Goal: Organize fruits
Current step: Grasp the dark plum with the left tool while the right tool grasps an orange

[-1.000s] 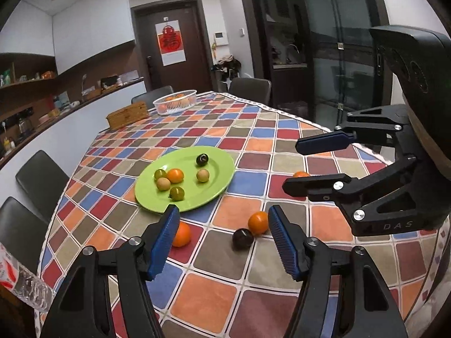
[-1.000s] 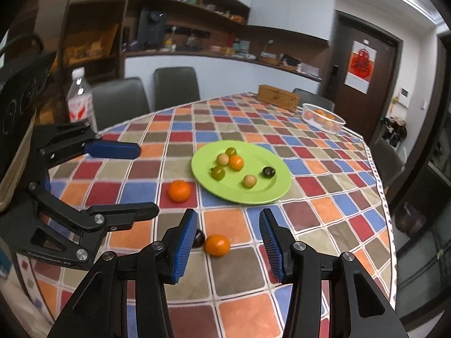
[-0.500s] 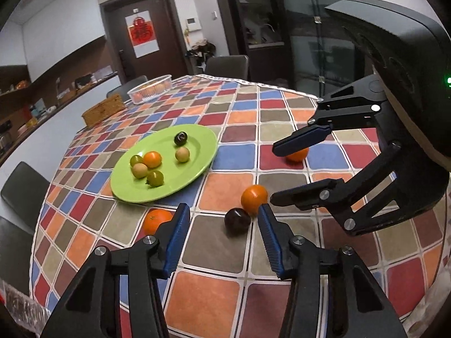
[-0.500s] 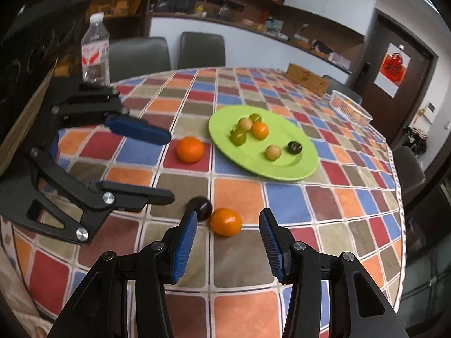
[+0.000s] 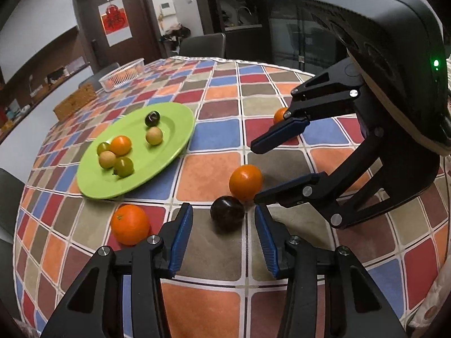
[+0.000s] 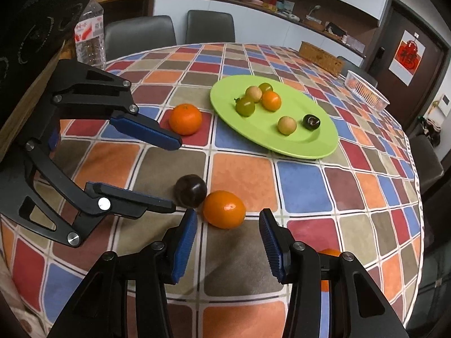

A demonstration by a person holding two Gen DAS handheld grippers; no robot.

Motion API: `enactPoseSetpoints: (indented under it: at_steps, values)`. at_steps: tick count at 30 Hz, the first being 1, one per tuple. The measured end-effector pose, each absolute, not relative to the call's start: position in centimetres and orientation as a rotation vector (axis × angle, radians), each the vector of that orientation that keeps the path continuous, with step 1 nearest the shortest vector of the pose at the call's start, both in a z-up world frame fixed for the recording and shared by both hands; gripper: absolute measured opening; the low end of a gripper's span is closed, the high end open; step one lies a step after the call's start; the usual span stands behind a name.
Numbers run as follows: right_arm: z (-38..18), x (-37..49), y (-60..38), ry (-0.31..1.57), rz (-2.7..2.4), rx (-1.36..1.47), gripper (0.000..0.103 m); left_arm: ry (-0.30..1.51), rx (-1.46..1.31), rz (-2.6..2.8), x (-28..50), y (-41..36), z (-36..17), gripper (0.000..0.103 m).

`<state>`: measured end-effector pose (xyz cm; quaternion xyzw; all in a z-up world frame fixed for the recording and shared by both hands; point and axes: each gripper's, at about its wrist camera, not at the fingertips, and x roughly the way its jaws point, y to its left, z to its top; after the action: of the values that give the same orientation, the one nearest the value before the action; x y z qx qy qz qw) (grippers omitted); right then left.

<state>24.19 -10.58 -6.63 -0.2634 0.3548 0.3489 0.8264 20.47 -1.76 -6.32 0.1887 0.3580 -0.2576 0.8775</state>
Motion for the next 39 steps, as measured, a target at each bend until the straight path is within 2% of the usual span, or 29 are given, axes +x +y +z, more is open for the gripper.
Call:
enactPoseSetpoints:
  at_steps: [7, 11, 15, 17, 39]
  values:
    - [-7.1, 25.0, -10.4, 0.763, 0.755, -0.561, 0.047, 0.782, 0.381, -0.56, 21.8, -1.8, -7.3, 0.044]
    - [-7.3, 25.4, -10.3, 0.772, 0.765, -0.546, 0.046, 0.803, 0.362, -0.567, 22.4, -1.7, -7.8, 0.04]
    - [-7.8, 26.0, -10.3, 0.81, 0.775, -0.521, 0.035, 0.822, 0.358, -0.581, 22.8, -1.9, -8.1, 0.032]
    - [-7.8, 26.1, -10.5, 0.813, 0.774, -0.506, 0.035, 0.822, 0.353, -0.584, 22.8, -2.0, -8.0, 0.029]
    - [-3.8, 25.0, -11.9, 0.733, 0.697, -0.329, 0.035, 0.717, 0.173, -0.404, 21.1, -0.2, -3.0, 0.029]
